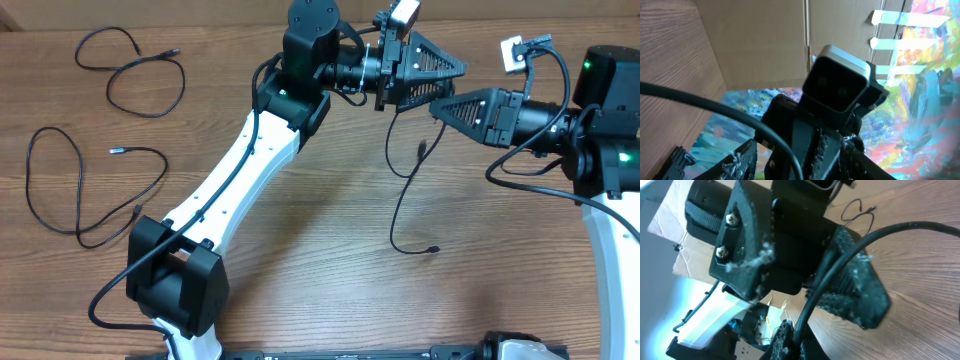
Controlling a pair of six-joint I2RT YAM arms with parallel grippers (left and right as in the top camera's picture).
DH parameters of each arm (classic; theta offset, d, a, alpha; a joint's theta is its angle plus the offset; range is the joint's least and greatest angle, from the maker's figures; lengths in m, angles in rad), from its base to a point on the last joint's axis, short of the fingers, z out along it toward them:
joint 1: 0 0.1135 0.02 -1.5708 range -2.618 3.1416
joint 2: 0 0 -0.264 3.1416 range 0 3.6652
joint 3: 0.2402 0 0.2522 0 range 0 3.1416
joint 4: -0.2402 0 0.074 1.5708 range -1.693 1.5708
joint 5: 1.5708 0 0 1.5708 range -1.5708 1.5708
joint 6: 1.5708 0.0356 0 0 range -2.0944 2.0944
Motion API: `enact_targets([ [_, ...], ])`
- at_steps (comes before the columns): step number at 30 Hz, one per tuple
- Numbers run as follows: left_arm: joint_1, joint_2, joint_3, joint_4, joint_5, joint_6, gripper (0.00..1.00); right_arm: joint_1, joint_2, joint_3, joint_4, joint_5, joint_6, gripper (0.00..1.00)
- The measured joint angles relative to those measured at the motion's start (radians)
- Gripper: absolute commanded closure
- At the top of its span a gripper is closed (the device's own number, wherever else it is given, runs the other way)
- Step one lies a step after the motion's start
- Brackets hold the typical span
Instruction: Untangle cables
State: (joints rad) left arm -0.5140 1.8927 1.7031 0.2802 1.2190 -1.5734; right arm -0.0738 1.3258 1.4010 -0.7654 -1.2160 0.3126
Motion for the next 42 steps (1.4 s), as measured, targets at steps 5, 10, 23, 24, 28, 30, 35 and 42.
enact_targets([
  [5,-0.008,0.0,0.0,0.0,0.007,-0.024,0.56,0.032,0.0,0.0,0.019,0.0,-0.007,0.96],
  [10,-0.01,0.0,0.0,0.0,0.013,-0.05,0.74,0.055,0.0,0.0,0.021,-0.001,-0.011,0.96],
  [23,-0.009,0.0,0.0,-0.001,0.019,-0.051,0.74,0.056,0.0,0.0,0.022,0.026,-0.006,0.96],
  [24,-0.009,0.0,0.0,-0.001,0.019,-0.051,0.74,0.056,0.0,0.0,0.024,0.035,-0.002,0.96],
  [28,-0.008,0.0,0.0,-0.001,0.019,-0.051,0.75,0.056,0.0,0.0,0.037,0.052,0.006,0.96],
  [30,-0.007,0.0,0.0,-0.001,0.019,-0.051,0.77,0.056,0.0,0.0,0.042,0.056,0.018,0.96],
  [35,-0.002,0.0,0.0,-0.004,0.019,-0.051,0.83,0.056,-0.002,0.0,0.067,0.061,0.047,0.96],
  [42,0.004,0.0,0.0,-0.003,0.019,-0.051,0.84,0.056,-0.002,0.0,0.067,0.069,0.065,0.96],
])
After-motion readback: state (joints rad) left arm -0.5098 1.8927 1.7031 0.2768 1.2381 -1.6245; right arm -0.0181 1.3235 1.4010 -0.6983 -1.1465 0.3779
